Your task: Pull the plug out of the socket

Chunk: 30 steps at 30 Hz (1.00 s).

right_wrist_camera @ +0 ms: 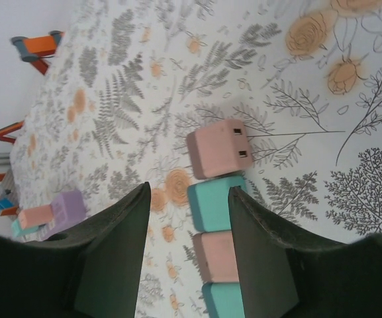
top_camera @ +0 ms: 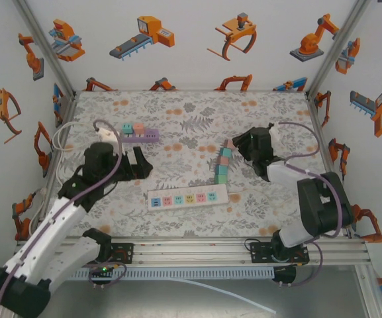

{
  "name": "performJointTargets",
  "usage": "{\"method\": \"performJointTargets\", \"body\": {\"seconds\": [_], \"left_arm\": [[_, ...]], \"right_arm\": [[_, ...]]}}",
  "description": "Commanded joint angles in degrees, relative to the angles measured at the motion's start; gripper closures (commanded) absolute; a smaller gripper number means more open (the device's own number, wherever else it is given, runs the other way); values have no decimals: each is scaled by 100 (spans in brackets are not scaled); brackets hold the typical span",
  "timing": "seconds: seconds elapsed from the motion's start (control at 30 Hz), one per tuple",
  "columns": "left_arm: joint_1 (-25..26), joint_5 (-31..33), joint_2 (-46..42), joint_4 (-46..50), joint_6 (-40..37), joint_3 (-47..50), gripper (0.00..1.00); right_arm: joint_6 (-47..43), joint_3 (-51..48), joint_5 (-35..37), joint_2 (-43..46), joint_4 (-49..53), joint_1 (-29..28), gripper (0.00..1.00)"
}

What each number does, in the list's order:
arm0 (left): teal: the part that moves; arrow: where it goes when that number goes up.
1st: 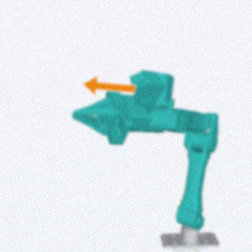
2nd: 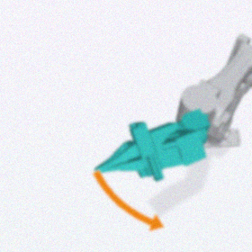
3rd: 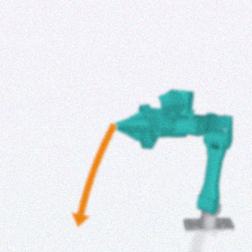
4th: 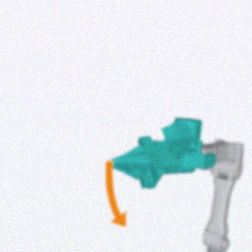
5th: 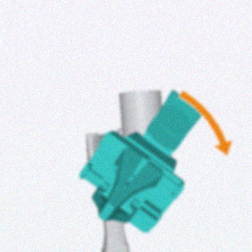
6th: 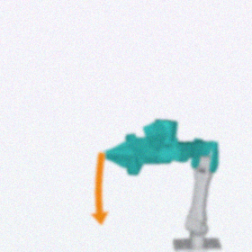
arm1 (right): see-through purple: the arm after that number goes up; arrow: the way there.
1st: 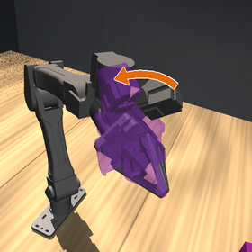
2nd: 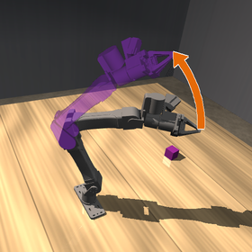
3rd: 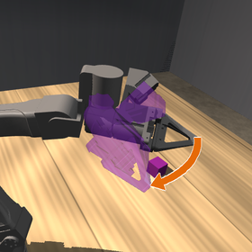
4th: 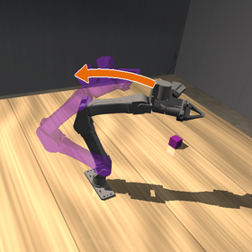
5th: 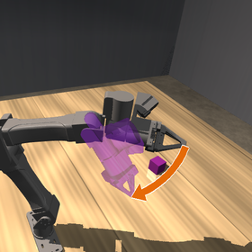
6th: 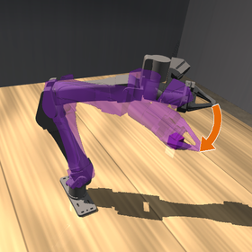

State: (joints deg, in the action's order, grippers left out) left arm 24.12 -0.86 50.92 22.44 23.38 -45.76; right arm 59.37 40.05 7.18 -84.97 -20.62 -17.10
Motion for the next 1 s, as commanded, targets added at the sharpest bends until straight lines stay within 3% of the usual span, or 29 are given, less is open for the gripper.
{"method": "performJointTargets", "body": {"seconds": [0.0, 0.2, 0.37, 0.57, 0.77, 0.97], "left_arm": [[-616, -265, 811, -347, -424, -499, 3], [-1510, 23, 2744, -672, -531, -1754, 1], [-2281, -876, 4070, -1480, 337, -2348, 2], [-2411, -720, 5616, -933, 300, -3858, 10], [-2494, -319, 6448, -261, 548, -4583, 21], [-2477, -1434, 6877, -37, 690, -4759, 23]], "right_arm": [[-602, 12, 47, 622, 484, -1, 51], [-1338, 254, -584, 1391, 1341, -78, 51], [-1526, 236, -751, 1884, 1715, -83, 52], [-1777, 221, -545, 2383, 2276, -80, 52], [-1863, 7, -369, 2836, 2449, -81, 52], [-1881, -21, -414, 2953, 2438, -74, 52]]}}
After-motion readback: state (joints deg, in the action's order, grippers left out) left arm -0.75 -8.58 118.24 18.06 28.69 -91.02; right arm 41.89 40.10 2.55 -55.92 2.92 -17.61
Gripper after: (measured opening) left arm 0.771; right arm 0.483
